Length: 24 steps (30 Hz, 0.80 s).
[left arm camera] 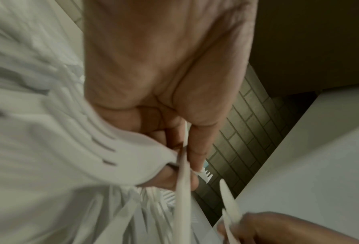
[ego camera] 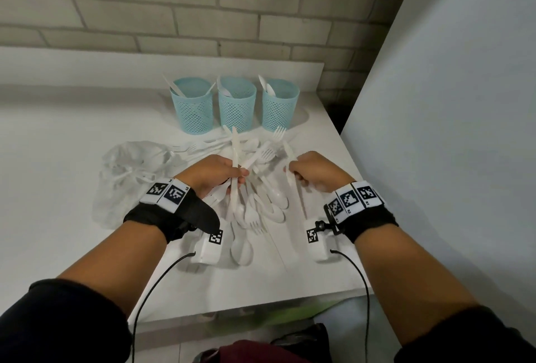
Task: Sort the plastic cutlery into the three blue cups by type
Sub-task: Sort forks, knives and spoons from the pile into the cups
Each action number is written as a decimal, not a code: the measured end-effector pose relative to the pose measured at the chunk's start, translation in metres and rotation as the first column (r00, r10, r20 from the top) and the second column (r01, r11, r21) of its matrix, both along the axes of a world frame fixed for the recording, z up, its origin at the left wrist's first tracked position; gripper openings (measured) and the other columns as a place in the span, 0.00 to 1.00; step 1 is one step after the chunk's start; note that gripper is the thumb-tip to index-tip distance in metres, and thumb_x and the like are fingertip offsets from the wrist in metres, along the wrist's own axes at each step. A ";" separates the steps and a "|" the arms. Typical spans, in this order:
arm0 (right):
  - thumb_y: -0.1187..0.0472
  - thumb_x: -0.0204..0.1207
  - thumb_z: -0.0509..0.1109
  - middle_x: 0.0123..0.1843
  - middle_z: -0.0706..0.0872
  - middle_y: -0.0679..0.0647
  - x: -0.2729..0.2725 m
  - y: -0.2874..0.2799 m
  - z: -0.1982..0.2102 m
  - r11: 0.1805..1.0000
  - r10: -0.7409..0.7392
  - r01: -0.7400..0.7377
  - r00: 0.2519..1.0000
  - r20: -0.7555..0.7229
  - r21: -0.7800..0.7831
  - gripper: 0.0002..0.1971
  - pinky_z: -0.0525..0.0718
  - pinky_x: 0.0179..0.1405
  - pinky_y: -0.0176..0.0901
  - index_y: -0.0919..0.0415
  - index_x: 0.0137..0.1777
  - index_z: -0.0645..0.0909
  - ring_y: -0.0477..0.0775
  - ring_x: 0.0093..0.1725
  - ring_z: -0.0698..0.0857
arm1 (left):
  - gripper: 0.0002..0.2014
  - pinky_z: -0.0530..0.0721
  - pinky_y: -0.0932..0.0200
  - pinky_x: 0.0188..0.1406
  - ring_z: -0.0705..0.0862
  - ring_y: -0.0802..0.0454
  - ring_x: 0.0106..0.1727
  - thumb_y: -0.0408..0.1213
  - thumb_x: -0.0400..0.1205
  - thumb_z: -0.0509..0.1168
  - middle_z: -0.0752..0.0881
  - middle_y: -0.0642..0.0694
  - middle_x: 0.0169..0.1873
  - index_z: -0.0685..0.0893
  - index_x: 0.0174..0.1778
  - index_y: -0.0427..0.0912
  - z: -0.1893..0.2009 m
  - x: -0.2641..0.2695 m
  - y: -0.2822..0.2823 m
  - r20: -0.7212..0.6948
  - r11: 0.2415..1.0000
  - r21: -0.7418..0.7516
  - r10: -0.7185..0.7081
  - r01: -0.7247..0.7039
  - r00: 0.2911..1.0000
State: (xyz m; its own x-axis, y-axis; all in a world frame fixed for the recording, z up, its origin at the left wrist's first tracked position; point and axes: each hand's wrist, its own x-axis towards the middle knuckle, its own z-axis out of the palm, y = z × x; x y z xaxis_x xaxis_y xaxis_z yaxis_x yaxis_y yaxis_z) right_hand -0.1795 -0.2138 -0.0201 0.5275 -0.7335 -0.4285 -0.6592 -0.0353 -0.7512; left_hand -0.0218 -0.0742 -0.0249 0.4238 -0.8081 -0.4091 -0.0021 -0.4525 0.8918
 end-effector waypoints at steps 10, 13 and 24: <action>0.59 0.87 0.51 0.38 0.84 0.60 0.053 0.015 0.011 0.938 -0.181 -0.002 0.850 0.494 0.347 0.09 0.85 0.50 0.57 0.56 0.47 0.70 0.58 0.38 0.86 | 0.05 0.74 0.76 0.17 0.83 0.56 0.29 0.31 0.80 0.67 0.84 0.42 0.34 0.86 0.47 0.34 0.005 0.011 0.010 -0.038 0.984 -0.104 0.142 -0.146 0.989; 0.55 0.87 0.51 0.33 0.78 0.56 0.064 0.018 0.010 0.950 -0.182 0.011 0.833 0.523 0.313 0.07 0.84 0.30 0.42 0.56 0.55 0.69 0.52 0.29 0.79 | 0.03 0.77 0.76 0.24 0.81 0.53 0.35 0.33 0.80 0.67 0.85 0.44 0.35 0.86 0.42 0.39 0.004 0.016 0.013 -0.042 0.980 -0.128 0.147 -0.152 0.988; 0.53 0.85 0.56 0.31 0.80 0.54 0.090 0.011 0.009 0.934 -0.269 0.055 0.758 0.594 0.353 0.15 0.82 0.34 0.42 0.61 0.44 0.78 0.50 0.31 0.81 | 0.03 0.79 0.71 0.28 0.81 0.55 0.34 0.33 0.80 0.67 0.84 0.45 0.33 0.86 0.43 0.39 0.007 0.024 0.016 -0.087 0.950 -0.197 0.230 -0.243 0.969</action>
